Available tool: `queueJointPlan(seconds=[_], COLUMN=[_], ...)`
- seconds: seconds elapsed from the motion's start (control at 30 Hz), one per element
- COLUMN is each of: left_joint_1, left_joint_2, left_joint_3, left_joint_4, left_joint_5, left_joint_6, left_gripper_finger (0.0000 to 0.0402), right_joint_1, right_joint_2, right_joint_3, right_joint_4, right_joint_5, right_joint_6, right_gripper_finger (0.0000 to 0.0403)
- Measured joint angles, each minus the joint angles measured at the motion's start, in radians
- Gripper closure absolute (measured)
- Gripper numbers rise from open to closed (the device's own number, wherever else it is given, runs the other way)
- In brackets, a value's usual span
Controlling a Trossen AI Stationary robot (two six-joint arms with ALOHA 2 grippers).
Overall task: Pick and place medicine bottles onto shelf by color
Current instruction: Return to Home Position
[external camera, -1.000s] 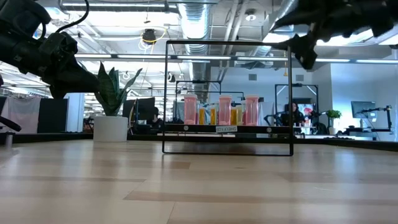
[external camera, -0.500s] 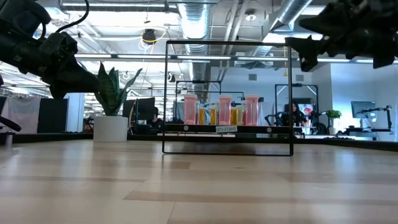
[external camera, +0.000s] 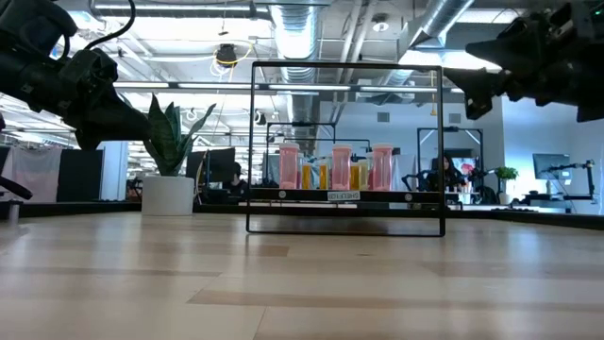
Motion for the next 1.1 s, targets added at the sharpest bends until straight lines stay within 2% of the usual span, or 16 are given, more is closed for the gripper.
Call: queueJointPlan(seconds=[0.23,0.4,0.5,1.1], left_joint_1=[0.0,0.0,0.0,0.0], left_joint_2=[0.0,0.0,0.0,0.0], left_joint_3=[0.0,0.0,0.0,0.0], left_joint_4=[0.0,0.0,0.0,0.0], left_joint_5=[0.0,0.0,0.0,0.0], left_joint_6=[0.0,0.0,0.0,0.0], left_gripper_finger=[0.0274,0.0274,0.0274,0.0274], right_joint_1=[-0.001,-0.001,-0.001,-0.005], right_joint_2=[0.001,0.001,0.001,0.001], right_joint_3=[0.0,-0.001,-0.001,-0.002], right_joint_4=[-0.029,-0.047,-0.048,-0.12], right_joint_5=[0.114,0.331,0.397,0.402], right_joint_6=[0.004,0.011,0.011,0.011], right_gripper_finger=[0.0157,0.0157,0.0157,0.0157])
